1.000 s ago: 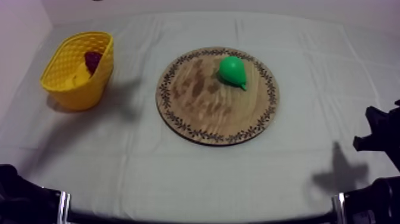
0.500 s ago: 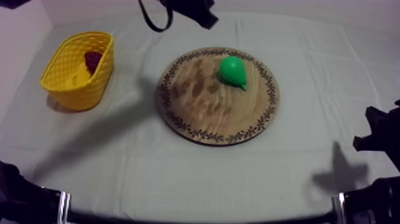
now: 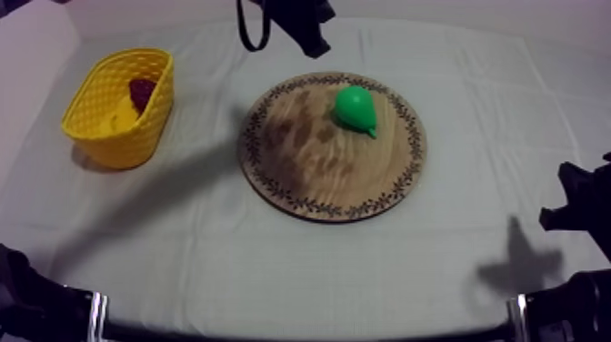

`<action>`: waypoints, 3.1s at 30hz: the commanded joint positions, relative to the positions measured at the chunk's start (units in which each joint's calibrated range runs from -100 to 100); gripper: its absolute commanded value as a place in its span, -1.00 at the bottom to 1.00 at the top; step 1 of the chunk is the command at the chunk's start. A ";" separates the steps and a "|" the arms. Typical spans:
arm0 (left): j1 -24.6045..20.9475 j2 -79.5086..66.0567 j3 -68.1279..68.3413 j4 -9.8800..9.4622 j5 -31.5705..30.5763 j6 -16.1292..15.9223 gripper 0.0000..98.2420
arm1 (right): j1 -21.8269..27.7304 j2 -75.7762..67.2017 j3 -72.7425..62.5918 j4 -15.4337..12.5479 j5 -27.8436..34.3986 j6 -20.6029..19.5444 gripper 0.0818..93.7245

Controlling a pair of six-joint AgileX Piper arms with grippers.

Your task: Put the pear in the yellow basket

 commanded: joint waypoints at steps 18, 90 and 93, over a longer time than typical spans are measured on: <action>-2.15 3.96 -4.51 3.40 16.18 -5.48 0.95 | 0.01 0.01 0.05 0.01 0.02 0.00 -0.99; -2.93 30.10 -21.82 1.57 6.90 -9.96 0.09 | 0.01 0.01 0.05 0.01 0.02 0.00 -0.99; -4.26 24.88 -18.07 2.11 8.47 -9.71 0.10 | 0.01 0.01 0.05 0.01 0.02 0.00 -0.99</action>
